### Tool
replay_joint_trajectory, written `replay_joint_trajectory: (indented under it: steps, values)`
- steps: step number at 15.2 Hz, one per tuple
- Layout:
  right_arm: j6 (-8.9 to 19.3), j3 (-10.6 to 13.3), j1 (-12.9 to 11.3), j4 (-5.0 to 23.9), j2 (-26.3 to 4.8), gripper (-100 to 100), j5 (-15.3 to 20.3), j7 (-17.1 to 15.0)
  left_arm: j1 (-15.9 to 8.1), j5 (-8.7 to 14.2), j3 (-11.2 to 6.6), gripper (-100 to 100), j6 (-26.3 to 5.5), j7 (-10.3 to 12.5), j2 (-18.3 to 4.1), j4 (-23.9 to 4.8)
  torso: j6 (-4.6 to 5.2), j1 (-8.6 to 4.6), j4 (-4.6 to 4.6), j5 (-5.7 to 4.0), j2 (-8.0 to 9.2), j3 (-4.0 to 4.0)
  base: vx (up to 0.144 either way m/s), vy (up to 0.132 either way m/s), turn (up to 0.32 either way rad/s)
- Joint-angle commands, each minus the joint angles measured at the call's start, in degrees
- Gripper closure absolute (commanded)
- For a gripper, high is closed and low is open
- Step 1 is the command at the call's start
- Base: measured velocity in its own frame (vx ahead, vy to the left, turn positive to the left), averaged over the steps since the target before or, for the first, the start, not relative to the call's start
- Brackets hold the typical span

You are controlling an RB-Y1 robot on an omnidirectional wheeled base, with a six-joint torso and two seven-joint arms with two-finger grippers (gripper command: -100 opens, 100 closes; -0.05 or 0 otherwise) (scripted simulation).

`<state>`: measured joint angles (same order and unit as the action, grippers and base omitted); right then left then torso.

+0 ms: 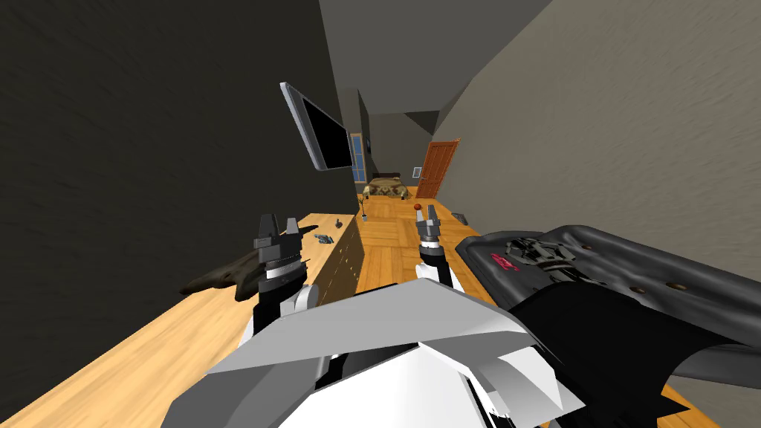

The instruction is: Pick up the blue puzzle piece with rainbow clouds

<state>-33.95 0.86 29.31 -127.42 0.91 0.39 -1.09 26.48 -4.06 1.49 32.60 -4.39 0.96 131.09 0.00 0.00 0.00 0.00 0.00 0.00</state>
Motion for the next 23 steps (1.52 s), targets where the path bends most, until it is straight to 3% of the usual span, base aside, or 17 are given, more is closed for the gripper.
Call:
replay_joint_trajectory:
  steps: [1, 7, 10, 13, 15, 18, 20, 21, 23]
  values:
    - [0.0, 0.0, 0.0, 0.0, 0.0, 0, 0.0, 0.0, -0.02, 0.5, -0.24, -100, -0.96, -0.04, -2.26, -0.02, 0.0, 0.0, 0.0, 0.0, 0.0, 0.0, 0.0, 0.0, 0.0]
    - [0.0, 0.0, 0.0, 0.0, 0.0, 0, 0.0, 0.0, -0.19, 3.51, -1.69, -100, -6.78, -0.28, -9.09, -0.1, 0.0, -0.02, -0.02, 0.0, -0.07, -0.04, 0.014, -0.012, 0.016]
    - [0.0, 0.0, 0.0, 0.0, 0.0, 0, 0.0, 0.0, -0.26, 4.63, -2.23, -100, -8.95, -0.37, -10.82, -0.12, 0.0, -0.03, -0.02, -0.01, -0.1, -0.06, 0.022, -0.014, 0.016]
    - [0.0, 0.0, 0.0, 0.0, 0.0, 0, 0.0, 0.0, -0.42, 7.26, -3.5, -100, -12.94, -0.58, -14.26, -0.17, 0.0, -0.04, -0.03, -0.01, -0.12, -0.07, 0.028, -0.017, 0.022]
    - [0.0, 0.0, 0.0, 0.0, 0.0, 0, 0.0, 0.0, -0.42, 7.26, -3.5, -100, -14.06, -0.58, -14.26, -0.17, 0.0, -0.06, -0.03, -0.01, -0.13, -0.07, 0.023, -0.019, 0.012]
    - [0.0, 0.0, 0.0, 0.0, 0.0, 0, 0.0, 0.0, -0.64, 10.34, -5.0, -100, -18.5, -0.83, -17.67, -0.21, 0.0, -0.03, -0.03, -0.01, -0.12, -0.07, 0.027, -0.013, 0.019]
    - [0.0, 0.0, 0.01, 0.0, 0.0, 0, 0.0, 0.0, -0.64, 10.34, -5.0, -100, -20.07, -0.83, -17.67, -0.21, 0.0, -0.05, -0.03, -0.01, -0.15, -0.08, 0.031, -0.017, 0.015]
    - [0.0, 0.0, 0.0, 0.0, 0.0, 0, 0.0, 0.0, -0.76, 12.04, -5.83, -100, -21.91, -0.96, -19.35, -0.24, 0.0, -0.05, -0.03, -0.01, -0.13, -0.08, 0.031, -0.02, 0.016]
    - [0.0, 0.0, 0.01, 0.0, 0.0, 0, 0.0, 0.0, -0.76, 12.04, -5.83, -100, -23.39, -0.96, -19.35, -0.24, 0.0, -0.06, -0.03, -0.01, -0.15, -0.09, 0.029, -0.016, 0.014]
